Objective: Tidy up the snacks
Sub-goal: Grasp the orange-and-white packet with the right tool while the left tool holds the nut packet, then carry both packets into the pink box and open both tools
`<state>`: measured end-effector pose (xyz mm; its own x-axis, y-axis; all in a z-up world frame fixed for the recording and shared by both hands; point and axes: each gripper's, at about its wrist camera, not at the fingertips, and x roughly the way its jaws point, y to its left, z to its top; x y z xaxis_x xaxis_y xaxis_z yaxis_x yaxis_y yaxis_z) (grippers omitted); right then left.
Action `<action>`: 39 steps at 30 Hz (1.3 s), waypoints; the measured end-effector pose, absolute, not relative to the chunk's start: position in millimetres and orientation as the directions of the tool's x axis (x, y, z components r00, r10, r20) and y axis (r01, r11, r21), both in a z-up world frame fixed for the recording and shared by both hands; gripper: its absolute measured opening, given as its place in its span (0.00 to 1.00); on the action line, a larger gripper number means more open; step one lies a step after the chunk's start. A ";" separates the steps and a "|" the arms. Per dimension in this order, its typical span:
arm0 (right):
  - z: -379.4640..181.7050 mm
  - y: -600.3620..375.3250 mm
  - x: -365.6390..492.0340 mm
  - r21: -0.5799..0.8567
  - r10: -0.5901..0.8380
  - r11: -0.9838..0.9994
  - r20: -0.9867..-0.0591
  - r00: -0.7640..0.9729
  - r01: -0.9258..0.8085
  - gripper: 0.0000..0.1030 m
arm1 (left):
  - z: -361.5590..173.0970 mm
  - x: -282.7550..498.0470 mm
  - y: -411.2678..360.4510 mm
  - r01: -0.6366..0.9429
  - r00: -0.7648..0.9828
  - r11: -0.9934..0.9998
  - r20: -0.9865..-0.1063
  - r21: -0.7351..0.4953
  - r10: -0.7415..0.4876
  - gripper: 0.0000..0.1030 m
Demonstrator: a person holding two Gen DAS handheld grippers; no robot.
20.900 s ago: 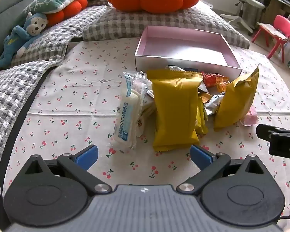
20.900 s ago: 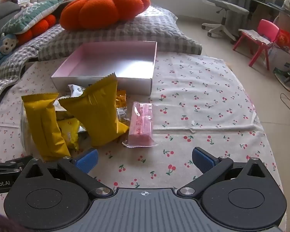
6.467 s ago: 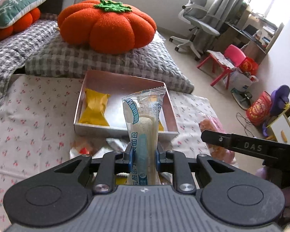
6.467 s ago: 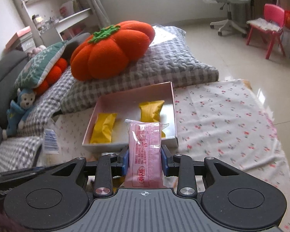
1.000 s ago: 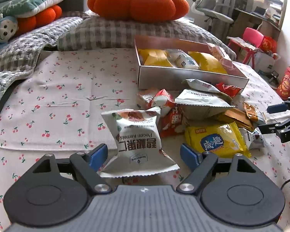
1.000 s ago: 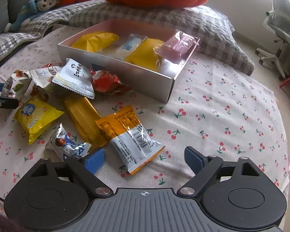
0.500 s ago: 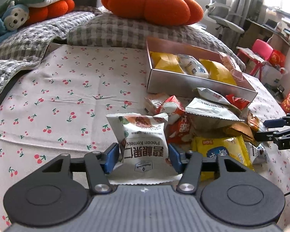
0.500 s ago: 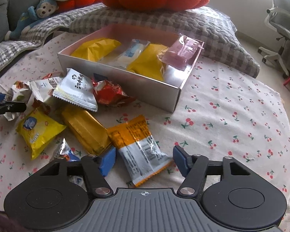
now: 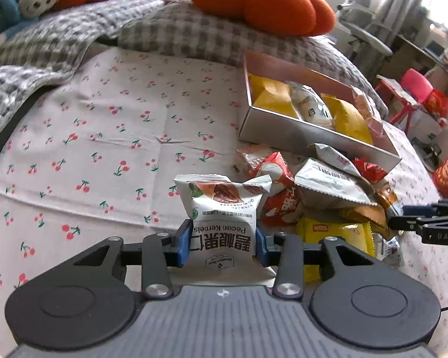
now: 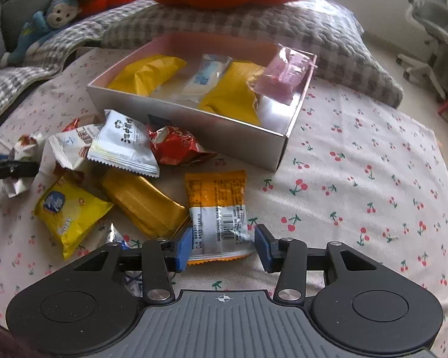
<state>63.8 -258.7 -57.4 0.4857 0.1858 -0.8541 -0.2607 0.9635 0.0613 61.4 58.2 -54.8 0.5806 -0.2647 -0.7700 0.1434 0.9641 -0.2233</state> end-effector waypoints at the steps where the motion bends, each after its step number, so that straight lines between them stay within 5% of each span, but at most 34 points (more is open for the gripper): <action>1: -56.0 -259.3 64.8 0.069 0.185 0.966 -0.858 0.479 -0.249 0.39 | -53.4 61.9 58.9 0.137 0.580 0.964 -0.771 -0.226 -0.263 0.37; 39: 2.1 -292.3 86.3 0.337 0.313 0.940 -0.811 0.493 -0.043 0.38 | -1.4 103.5 -6.3 0.197 0.597 0.932 -0.717 -0.303 -0.359 0.36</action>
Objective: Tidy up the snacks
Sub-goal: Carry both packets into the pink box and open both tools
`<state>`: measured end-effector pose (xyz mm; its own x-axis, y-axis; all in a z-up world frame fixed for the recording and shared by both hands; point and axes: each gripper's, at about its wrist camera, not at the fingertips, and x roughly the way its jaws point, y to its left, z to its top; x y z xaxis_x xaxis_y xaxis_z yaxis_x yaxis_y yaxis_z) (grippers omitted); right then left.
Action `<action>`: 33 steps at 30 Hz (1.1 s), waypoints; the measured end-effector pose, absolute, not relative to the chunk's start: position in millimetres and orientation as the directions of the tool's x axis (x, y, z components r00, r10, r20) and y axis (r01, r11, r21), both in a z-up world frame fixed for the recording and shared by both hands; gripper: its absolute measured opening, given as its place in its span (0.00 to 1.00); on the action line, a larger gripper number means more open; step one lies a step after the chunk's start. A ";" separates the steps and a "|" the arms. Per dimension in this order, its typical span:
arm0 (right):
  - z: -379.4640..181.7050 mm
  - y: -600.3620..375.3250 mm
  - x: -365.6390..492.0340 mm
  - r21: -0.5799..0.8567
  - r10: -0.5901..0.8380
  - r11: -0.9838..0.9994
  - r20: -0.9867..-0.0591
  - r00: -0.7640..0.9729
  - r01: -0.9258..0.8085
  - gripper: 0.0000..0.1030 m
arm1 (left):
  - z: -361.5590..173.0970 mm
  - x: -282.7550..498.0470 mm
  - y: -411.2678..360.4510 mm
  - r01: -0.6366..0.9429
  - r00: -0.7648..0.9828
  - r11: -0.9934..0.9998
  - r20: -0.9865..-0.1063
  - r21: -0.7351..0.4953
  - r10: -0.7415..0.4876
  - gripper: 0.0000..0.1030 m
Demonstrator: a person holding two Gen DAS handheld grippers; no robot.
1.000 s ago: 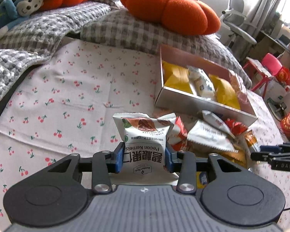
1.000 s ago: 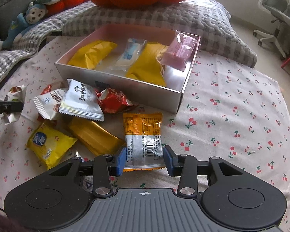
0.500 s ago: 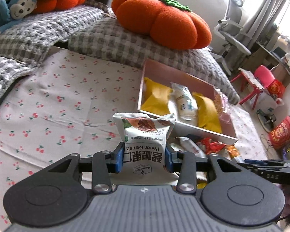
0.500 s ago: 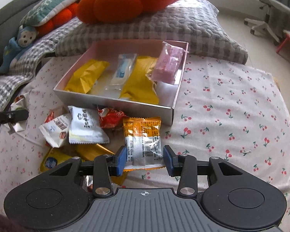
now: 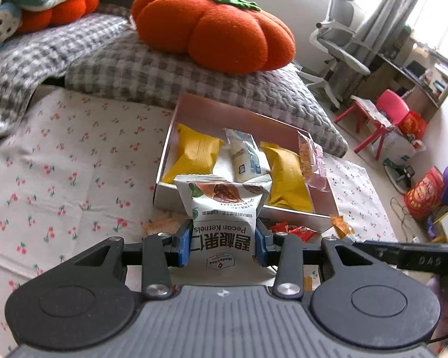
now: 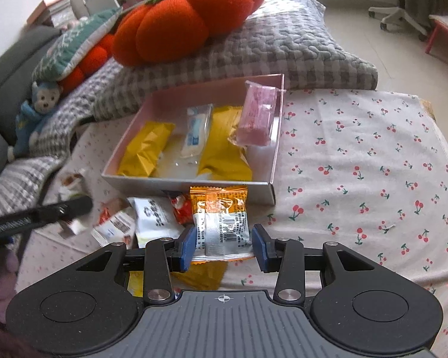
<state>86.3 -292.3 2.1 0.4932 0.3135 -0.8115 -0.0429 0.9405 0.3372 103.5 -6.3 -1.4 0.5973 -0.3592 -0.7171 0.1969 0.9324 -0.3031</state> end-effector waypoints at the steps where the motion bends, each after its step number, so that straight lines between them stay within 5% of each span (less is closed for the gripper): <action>1: 3.2 -292.9 88.1 0.344 0.316 0.938 -0.807 0.500 -0.037 0.38 | -0.6 104.9 -8.3 0.206 0.597 0.936 -0.722 -0.285 -0.351 0.36; 10: -4.9 -283.6 121.6 0.428 0.364 0.903 -0.747 0.556 -0.016 0.38 | -0.1 143.5 -26.1 0.249 0.609 0.949 -0.730 -0.196 -0.311 0.36; 33: -42.9 -274.0 158.3 0.515 0.389 0.856 -0.700 0.599 0.045 0.39 | -28.0 219.9 -60.7 0.210 0.536 0.944 -0.777 -0.255 -0.329 0.37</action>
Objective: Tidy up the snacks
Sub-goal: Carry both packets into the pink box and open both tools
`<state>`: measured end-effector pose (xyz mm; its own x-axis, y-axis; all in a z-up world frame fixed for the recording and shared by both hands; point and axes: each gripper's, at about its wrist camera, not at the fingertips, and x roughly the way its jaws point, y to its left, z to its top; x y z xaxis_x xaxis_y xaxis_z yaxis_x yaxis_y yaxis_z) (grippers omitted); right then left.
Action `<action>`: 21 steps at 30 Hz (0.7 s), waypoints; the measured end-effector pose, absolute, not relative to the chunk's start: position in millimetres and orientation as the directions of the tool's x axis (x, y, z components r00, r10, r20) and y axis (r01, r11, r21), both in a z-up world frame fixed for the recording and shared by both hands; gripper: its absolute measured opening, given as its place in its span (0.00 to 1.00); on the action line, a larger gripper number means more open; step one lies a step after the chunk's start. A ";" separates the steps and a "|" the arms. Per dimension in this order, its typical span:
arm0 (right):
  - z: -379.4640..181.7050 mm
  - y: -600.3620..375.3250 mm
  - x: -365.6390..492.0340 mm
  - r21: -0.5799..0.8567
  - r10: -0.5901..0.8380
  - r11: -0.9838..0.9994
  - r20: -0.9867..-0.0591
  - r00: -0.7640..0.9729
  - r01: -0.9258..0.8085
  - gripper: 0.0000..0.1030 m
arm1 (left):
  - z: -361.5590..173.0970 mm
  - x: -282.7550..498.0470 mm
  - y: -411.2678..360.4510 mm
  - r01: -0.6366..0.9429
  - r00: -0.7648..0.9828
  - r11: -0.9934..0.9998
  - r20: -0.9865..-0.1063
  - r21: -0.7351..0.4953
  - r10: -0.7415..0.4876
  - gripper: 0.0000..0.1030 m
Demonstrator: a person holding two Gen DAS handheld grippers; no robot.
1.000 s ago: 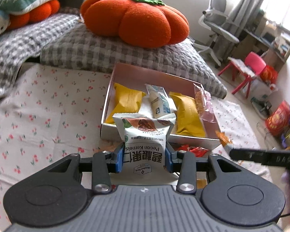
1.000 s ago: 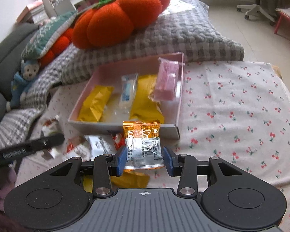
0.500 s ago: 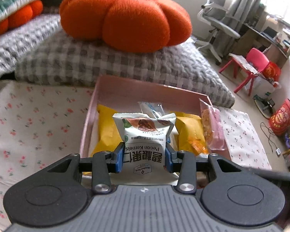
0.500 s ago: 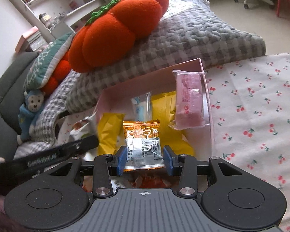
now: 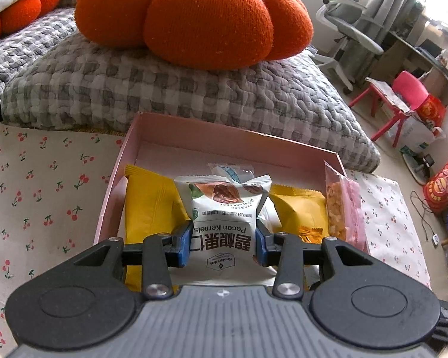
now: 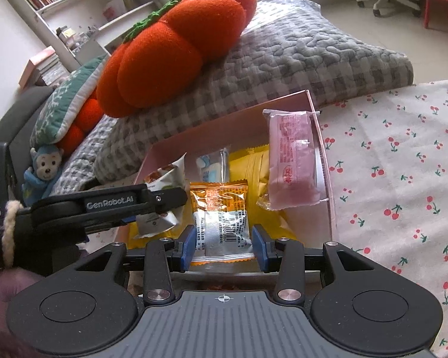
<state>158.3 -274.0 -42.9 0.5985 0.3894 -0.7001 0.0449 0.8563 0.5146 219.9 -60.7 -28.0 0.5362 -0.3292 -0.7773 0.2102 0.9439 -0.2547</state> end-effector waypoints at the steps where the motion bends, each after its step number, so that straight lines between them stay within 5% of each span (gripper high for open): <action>1: -42.8 -274.6 158.3 0.512 0.385 0.858 -0.699 0.603 0.047 0.39 | -28.1 220.5 -61.5 0.208 0.538 0.945 -0.778 -0.252 -0.325 0.37; 6: -43.3 -278.1 159.0 0.533 0.395 0.844 -0.691 0.605 0.057 0.43 | -24.3 218.4 -64.5 0.211 0.566 0.953 -0.767 -0.218 -0.301 0.48; 9: -43.3 -281.1 159.1 0.540 0.394 0.838 -0.699 0.597 0.079 0.58 | -18.9 213.9 -65.7 0.226 0.583 0.953 -0.756 -0.201 -0.297 0.57; 21: -25.7 -288.5 144.6 0.494 0.358 0.868 -0.705 0.612 0.060 0.71 | -5.1 188.0 -48.8 0.222 0.594 0.955 -0.750 -0.197 -0.293 0.71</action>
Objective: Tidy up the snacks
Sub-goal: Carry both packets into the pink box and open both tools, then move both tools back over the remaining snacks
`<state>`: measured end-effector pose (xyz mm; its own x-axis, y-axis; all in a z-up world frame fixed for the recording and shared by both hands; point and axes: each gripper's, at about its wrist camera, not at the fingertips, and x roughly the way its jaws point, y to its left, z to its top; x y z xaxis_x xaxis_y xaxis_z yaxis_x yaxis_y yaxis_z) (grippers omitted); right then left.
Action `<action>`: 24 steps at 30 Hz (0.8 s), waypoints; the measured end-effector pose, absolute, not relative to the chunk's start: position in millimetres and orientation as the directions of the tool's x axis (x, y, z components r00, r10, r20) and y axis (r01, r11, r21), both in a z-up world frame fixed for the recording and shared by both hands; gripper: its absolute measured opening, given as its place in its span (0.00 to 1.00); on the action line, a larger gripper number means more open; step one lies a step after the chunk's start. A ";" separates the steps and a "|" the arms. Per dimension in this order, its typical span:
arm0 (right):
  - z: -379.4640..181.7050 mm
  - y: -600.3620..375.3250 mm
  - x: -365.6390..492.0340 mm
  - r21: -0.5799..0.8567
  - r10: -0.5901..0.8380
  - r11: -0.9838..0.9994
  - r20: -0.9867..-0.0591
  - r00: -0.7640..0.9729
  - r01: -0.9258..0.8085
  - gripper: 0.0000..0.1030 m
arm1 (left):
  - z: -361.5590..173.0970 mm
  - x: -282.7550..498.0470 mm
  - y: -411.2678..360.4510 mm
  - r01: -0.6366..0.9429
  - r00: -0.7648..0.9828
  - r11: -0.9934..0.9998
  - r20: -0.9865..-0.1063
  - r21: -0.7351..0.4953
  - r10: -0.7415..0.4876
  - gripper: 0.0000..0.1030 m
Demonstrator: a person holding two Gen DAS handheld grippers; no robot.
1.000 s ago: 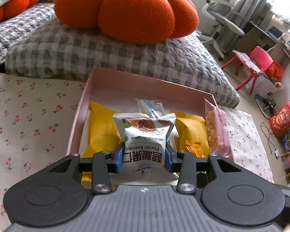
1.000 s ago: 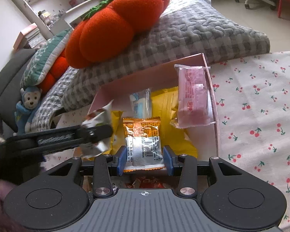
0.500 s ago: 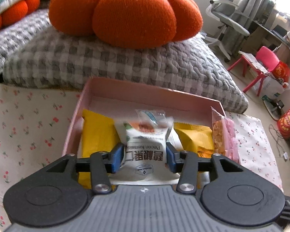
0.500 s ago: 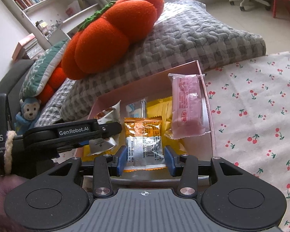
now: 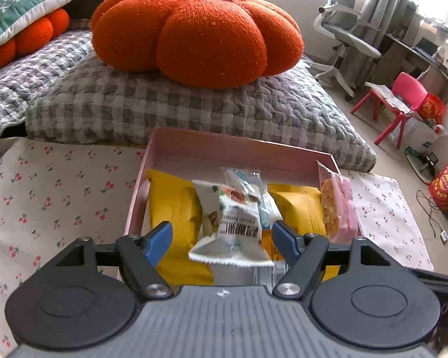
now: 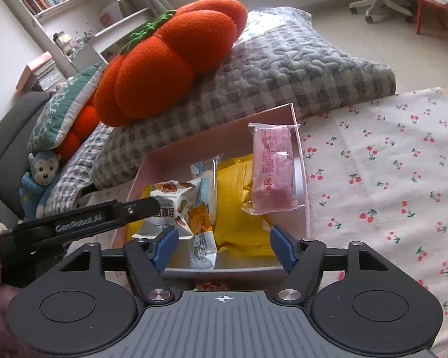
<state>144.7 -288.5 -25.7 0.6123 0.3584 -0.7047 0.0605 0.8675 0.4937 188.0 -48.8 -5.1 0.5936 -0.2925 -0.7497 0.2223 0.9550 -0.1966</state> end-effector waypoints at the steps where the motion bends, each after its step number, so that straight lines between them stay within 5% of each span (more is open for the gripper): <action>1: -23.6 -289.1 142.0 0.488 0.354 0.871 -0.707 0.612 0.059 0.75 | -4.3 184.3 -46.4 0.220 0.594 0.955 -0.749 -0.201 -0.295 0.74; 12: -1.9 -286.2 100.3 0.414 0.344 0.910 -0.710 0.614 -0.030 0.88 | -1.3 138.4 -25.5 0.232 0.594 0.953 -0.748 -0.193 -0.296 0.94; 24: -3.6 -280.0 54.5 0.326 0.319 0.940 -0.729 0.606 -0.102 0.91 | -19.3 94.5 -12.3 0.253 0.619 0.959 -0.741 -0.124 -0.259 0.99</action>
<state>54.6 -280.0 -3.6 0.6059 0.3187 -0.7289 -0.1021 0.9398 0.3261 94.5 -12.3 -19.3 0.6193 -0.2590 -0.7413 0.2531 0.9595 -0.1238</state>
